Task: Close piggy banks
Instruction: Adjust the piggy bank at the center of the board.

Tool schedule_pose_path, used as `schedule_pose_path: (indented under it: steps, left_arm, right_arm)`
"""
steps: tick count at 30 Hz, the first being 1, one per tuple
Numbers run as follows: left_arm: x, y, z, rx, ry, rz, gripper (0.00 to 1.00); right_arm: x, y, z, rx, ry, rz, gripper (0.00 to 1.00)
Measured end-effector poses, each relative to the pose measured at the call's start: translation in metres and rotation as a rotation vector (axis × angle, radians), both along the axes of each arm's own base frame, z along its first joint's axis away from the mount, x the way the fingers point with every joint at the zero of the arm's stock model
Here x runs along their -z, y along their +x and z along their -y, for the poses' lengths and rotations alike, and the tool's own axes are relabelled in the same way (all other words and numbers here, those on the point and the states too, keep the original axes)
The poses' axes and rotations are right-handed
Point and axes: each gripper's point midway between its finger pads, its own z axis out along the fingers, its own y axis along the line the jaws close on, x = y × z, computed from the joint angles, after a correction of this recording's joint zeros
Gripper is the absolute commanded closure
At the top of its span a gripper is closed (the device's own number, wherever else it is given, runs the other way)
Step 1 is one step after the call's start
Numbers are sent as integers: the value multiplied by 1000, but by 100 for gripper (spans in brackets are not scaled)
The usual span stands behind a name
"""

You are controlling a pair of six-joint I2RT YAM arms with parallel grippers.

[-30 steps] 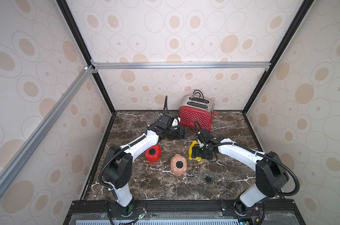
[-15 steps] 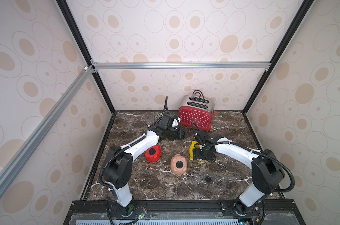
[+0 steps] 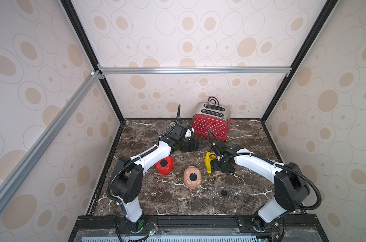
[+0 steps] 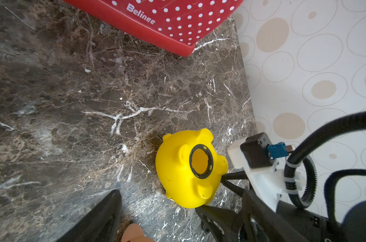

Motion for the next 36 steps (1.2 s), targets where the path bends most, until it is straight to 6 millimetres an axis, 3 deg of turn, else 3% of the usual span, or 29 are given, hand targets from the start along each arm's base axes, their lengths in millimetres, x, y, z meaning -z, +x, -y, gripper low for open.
schedule_pose_path:
  steps: [23, 36]
  left_arm:
    - [1, -3, 2, 13, -8, -11, 10]
    - [22, 8, 16, 46, -18, -56, 10]
  right_arm:
    - [2, 10, 52, 115, -15, -14, 19]
    - [7, 19, 69, 168, -21, -32, 19]
